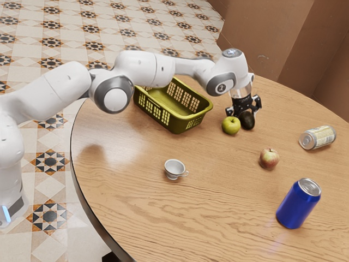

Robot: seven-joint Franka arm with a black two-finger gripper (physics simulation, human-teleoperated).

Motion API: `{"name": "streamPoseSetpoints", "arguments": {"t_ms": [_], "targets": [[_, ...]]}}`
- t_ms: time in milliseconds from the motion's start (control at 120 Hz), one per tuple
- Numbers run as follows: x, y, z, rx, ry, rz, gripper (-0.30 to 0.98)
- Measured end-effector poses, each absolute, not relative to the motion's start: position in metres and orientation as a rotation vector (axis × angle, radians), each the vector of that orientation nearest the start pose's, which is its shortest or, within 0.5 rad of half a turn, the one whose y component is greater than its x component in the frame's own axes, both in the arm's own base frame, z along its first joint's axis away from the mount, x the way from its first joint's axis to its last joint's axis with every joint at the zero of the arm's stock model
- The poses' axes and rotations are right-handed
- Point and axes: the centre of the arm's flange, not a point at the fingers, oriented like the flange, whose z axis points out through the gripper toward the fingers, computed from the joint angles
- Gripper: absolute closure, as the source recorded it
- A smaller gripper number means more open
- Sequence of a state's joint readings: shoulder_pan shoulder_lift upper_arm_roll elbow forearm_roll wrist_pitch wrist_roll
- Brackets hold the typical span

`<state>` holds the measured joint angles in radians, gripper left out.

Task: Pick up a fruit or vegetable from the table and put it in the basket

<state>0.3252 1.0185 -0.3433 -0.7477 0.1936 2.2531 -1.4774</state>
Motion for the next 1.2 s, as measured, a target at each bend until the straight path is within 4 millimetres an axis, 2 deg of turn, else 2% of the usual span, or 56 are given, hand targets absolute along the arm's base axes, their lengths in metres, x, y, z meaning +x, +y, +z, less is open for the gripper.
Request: {"name": "streamPoseSetpoints", "arguments": {"t_ms": [58, 142, 225, 267, 325, 408, 458, 517, 633, 717, 800, 842, 883, 1133, 1167, 1200], "targets": [[0.819, 0.142, 0.401, 1.87, 1.948, 0.472, 0.33], [0.818, 0.143, 0.405, 1.876, 1.955, 0.471, 0.34], [0.813, 0.147, 0.418, 1.892, 1.971, 0.469, 0.35], [0.809, 0.15, 0.431, 1.903, 1.982, 0.472, 0.36], [0.802, 0.149, 0.46, 1.921, 1.987, 0.483, 0.35], [0.784, 0.132, 0.511, 1.976, 1.994, 0.506, 0.35], [0.762, 0.119, 0.54, 2.037, 2.025, 0.515, 0.35], [0.725, 0.106, 0.567, 2.102, 2.078, 0.498, 0.35], [0.63, 0.104, 0.593, 2.133, 2.235, 0.415, 0.34], [0.571, 0.1, 0.598, 2.118, 2.315, 0.363, 0.33], [0.549, 0.103, 0.581, 2.102, 2.376, 0.284, 0.34], [0.543, 0.112, 0.571, 2.082, 2.416, 0.244, 0.34], [0.537, 0.13, 0.563, 2.044, 2.463, 0.214, 0.34], [0.511, 0.274, 0.519, 1.741, 2.717, 0.143, 0.34], [0.513, 0.286, 0.515, 1.719, 2.729, 0.144, 0.34], [0.52, 0.286, 0.512, 1.728, 2.72, 0.147, 0.35]]}}
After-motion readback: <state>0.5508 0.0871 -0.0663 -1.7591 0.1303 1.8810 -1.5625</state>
